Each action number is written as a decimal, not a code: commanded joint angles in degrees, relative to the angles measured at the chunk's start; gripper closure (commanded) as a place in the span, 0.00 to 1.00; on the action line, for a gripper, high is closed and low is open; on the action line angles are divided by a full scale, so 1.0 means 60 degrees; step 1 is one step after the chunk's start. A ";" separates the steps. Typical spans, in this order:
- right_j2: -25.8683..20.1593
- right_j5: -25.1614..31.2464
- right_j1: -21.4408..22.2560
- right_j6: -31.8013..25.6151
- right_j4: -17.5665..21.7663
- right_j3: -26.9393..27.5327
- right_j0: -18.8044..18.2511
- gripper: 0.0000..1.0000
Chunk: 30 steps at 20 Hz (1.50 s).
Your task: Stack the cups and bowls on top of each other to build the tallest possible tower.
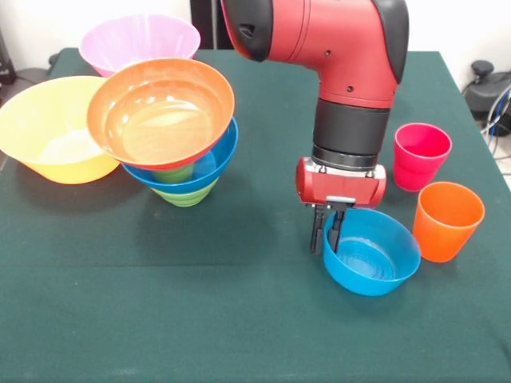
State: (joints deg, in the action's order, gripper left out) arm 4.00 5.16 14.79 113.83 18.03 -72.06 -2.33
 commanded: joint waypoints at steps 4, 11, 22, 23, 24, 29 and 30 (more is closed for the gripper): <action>-0.1455 0.1093 0.1708 -0.0999 0.1007 -0.1942 -0.0698 1.00; -0.2413 0.1728 0.3035 -0.1578 0.1201 -0.3049 -0.1710 1.00; -0.3567 0.2102 0.3999 -0.1823 0.1576 -0.3757 -0.2981 1.00; -0.3708 0.2096 0.4087 -0.1842 0.1594 -0.3867 -0.3121 1.00; -0.3848 0.2089 0.4176 -0.1862 0.1613 -0.3977 -0.3260 1.00; -0.4426 0.2279 0.4637 -0.1751 0.1510 -0.4269 -0.3678 1.00; -0.4522 0.2303 0.4702 -0.1731 0.1493 -0.4307 -0.3746 1.00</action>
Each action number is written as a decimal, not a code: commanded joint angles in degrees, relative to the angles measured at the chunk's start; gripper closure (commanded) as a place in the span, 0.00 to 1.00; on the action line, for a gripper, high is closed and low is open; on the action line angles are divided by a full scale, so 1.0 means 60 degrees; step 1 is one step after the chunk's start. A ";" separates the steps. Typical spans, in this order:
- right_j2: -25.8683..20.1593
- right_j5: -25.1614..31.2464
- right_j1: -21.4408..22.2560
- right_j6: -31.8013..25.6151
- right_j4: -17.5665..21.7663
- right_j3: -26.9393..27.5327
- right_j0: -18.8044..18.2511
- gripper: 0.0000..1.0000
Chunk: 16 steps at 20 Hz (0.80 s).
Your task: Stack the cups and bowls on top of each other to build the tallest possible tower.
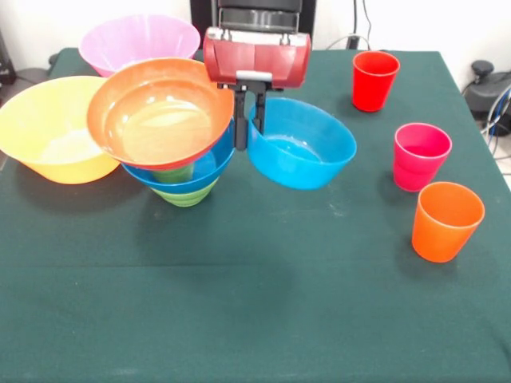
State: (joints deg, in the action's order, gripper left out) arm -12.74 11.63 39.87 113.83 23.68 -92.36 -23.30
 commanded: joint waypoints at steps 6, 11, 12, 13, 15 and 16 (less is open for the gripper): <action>-0.2178 0.1701 0.0811 -0.2050 0.0651 -0.1185 -0.0692 1.00; -0.2673 0.2374 0.0995 -0.2605 0.0716 -0.1416 -0.1257 1.00; -0.2810 0.2464 0.1027 -0.2727 0.0741 -0.1468 -0.1418 1.00; -0.2909 0.2491 0.1067 -0.2756 0.0779 -0.1546 -0.1532 1.00; -0.3113 0.2589 0.1128 -0.2852 0.0865 -0.1650 -0.1764 1.00; -0.3229 0.2664 0.1159 -0.2899 0.0886 -0.1686 -0.1883 1.00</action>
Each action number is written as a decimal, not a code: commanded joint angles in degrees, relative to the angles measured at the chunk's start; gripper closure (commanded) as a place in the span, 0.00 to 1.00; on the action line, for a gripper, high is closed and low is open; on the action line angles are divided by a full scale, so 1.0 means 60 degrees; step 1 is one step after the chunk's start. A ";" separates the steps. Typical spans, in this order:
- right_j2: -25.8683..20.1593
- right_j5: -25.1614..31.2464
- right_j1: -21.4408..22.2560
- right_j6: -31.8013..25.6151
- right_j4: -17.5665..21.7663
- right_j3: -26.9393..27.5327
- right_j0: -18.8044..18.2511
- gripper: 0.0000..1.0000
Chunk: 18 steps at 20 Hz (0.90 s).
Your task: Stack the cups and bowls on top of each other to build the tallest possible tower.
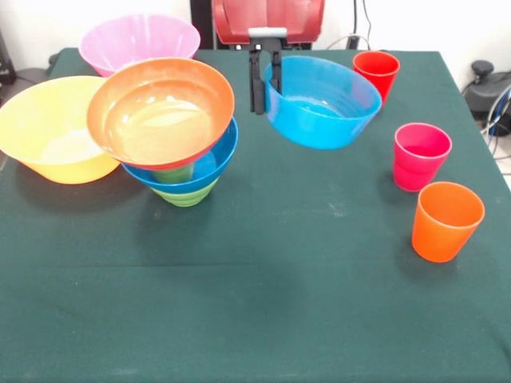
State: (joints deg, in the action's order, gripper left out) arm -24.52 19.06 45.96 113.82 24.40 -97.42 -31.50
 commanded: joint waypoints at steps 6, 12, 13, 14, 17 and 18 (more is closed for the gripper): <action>-0.1837 0.2084 0.0355 -0.3177 0.0958 -0.1104 -0.1102 1.00; -0.2563 0.2309 0.0374 -0.3456 0.1188 -0.1360 -0.1929 1.00; -0.2664 0.2343 0.0365 -0.3468 0.1232 -0.1378 -0.2028 1.00; -0.2803 0.2400 0.0363 -0.3553 0.1253 -0.1416 -0.2190 1.00; -0.3080 0.2635 0.0343 -0.3754 0.1369 -0.1439 -0.2519 1.00; -0.3165 0.2754 0.0346 -0.3851 0.1408 -0.1453 -0.2631 1.00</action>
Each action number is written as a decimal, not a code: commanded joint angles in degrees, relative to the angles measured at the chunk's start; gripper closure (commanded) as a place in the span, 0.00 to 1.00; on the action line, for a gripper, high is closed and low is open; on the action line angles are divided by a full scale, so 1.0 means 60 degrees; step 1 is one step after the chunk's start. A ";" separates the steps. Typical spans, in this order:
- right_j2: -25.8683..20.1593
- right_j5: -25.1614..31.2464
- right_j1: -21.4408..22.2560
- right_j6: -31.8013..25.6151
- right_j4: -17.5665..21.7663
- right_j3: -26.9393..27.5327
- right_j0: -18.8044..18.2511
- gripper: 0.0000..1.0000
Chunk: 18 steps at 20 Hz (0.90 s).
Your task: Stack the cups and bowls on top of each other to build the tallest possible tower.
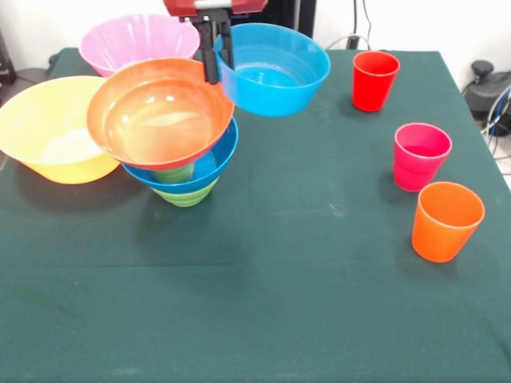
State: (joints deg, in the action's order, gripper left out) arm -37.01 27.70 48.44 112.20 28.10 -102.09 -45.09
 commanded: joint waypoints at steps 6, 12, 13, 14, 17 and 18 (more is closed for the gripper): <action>-0.1637 0.1784 -0.0071 -0.4134 0.0928 -0.0771 -0.1077 1.00; -0.2022 0.2126 -0.0227 -0.4622 0.1008 -0.0681 -0.1606 1.00; -0.2059 0.2182 -0.0243 -0.4662 0.1025 -0.0669 -0.1644 1.00; -0.2118 0.2284 -0.0273 -0.4805 0.1023 -0.0648 -0.1752 1.00; -0.2222 0.2432 -0.0336 -0.5077 0.1080 -0.0624 -0.1962 1.00; -0.2254 0.2450 -0.0369 -0.5119 0.1104 -0.0614 -0.2018 1.00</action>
State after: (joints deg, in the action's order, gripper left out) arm -46.97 34.96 48.52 101.62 29.86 -103.41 -56.88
